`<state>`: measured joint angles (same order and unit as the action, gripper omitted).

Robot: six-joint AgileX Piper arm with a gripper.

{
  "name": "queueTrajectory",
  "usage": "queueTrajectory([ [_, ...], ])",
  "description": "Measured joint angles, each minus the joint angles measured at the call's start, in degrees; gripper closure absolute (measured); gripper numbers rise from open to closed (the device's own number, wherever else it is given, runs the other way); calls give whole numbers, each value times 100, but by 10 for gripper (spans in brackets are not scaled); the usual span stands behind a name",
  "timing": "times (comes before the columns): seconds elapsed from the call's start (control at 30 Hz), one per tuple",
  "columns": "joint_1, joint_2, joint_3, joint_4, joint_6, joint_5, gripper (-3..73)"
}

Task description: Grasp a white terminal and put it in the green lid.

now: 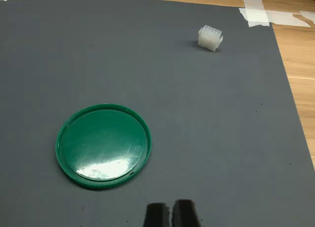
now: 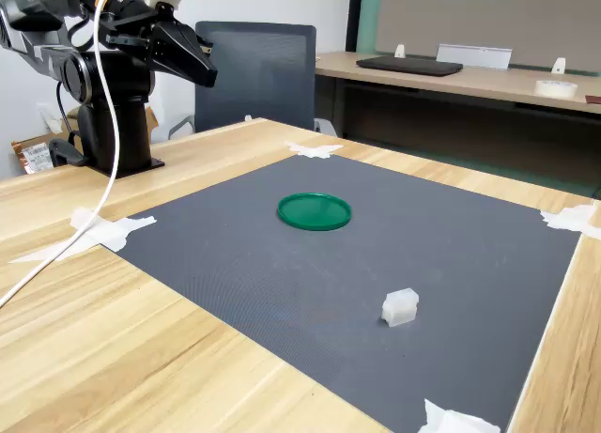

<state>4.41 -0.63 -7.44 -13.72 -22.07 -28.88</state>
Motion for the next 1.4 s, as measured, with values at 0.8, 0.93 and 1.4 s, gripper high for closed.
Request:
queueTrajectory([
  [0.8,0,0,0,-1,0,-252,723],
  [0.93,0,17,0,-1,0,-239,723],
  [1.4,0,2105,-775,-1,-53,702,723],
])
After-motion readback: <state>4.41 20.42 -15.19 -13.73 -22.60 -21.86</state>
